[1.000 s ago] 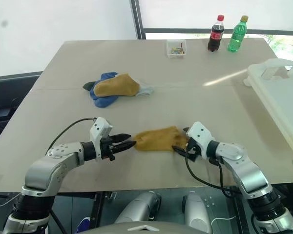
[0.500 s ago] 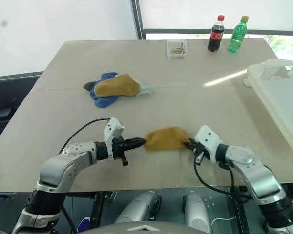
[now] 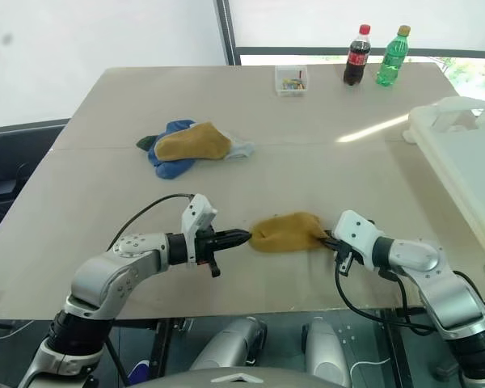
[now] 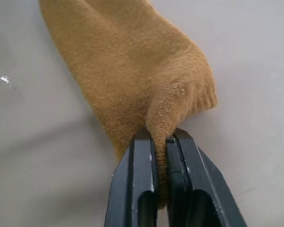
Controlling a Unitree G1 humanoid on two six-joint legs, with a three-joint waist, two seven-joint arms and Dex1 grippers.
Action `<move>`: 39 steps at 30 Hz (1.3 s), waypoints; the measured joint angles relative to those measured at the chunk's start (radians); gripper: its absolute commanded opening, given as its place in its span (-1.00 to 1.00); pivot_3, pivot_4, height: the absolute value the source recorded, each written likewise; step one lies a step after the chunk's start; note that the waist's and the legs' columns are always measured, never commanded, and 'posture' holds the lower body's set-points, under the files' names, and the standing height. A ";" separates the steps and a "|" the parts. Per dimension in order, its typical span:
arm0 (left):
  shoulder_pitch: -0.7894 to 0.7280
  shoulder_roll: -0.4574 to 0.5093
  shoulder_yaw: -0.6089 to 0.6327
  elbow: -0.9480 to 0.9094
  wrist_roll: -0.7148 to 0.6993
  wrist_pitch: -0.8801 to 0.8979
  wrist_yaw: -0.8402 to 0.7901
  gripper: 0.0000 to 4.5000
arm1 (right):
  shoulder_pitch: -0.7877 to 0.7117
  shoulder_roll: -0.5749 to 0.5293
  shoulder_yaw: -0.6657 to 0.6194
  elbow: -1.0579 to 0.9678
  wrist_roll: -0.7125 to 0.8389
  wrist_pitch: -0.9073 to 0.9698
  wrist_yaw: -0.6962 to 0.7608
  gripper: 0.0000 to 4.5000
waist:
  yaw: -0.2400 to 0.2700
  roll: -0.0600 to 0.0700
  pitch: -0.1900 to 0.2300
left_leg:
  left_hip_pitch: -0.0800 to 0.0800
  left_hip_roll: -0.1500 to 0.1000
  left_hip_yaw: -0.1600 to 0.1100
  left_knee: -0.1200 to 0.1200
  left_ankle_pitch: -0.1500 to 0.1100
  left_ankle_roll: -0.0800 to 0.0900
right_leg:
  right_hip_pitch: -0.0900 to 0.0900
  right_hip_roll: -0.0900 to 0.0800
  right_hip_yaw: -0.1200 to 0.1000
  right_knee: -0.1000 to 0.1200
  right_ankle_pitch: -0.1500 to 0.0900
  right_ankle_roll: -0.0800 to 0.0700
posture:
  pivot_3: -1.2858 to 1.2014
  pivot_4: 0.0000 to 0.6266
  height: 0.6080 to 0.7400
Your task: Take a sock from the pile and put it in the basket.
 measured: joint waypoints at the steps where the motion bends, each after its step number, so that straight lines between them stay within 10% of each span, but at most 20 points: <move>1: 0.002 0.000 0.000 0.000 -0.004 0.005 0.003 -0.23 | 0.003 0.002 -0.006 0.000 0.010 0.001 0.003 -0.12 | 0.000 0.000 0.000 | 0.000 0.000 0.000 0.000 0.000 0.000 | 0.000 0.000 0.000 0.000 0.000 0.000 | 0.03 -0.52 1.00; 7: 0.032 0.017 0.028 -0.028 -0.018 0.025 0.025 0.90 | 0.011 -0.006 -0.030 -0.014 0.003 0.001 -0.006 1.00 | 0.000 0.000 0.000 | 0.000 0.000 0.000 0.000 0.000 0.000 | 0.000 0.000 0.000 0.000 0.000 0.000 | 0.03 -0.52 1.00; 17: 0.040 0.086 0.149 -0.064 -0.044 0.004 0.036 0.90 | 0.025 -0.001 -0.151 -0.058 0.036 -0.054 -0.009 1.00 | 0.002 0.000 0.000 | 0.000 0.000 0.000 0.000 0.000 0.000 | 0.000 0.000 0.000 -0.002 0.000 0.000 | 0.03 -0.52 1.00; 31: -0.281 0.077 -0.139 0.471 0.654 -0.609 0.335 0.90 | -0.126 0.180 -0.126 -0.131 0.113 -0.070 -0.099 1.00 | 0.004 -0.001 0.000 | -0.004 -0.001 0.000 0.000 -0.001 0.001 | -0.002 -0.001 -0.001 -0.004 0.001 0.001 | 0.03 -0.52 1.00; 39: -0.428 0.039 -0.167 0.750 0.793 -0.774 0.444 0.90 | -0.128 0.181 -0.107 -0.126 0.090 -0.090 -0.094 1.00 | -0.001 -0.001 0.000 | -0.003 -0.001 0.000 0.000 -0.001 0.001 | -0.002 0.000 -0.002 -0.003 0.001 0.001 | 0.03 -0.52 1.00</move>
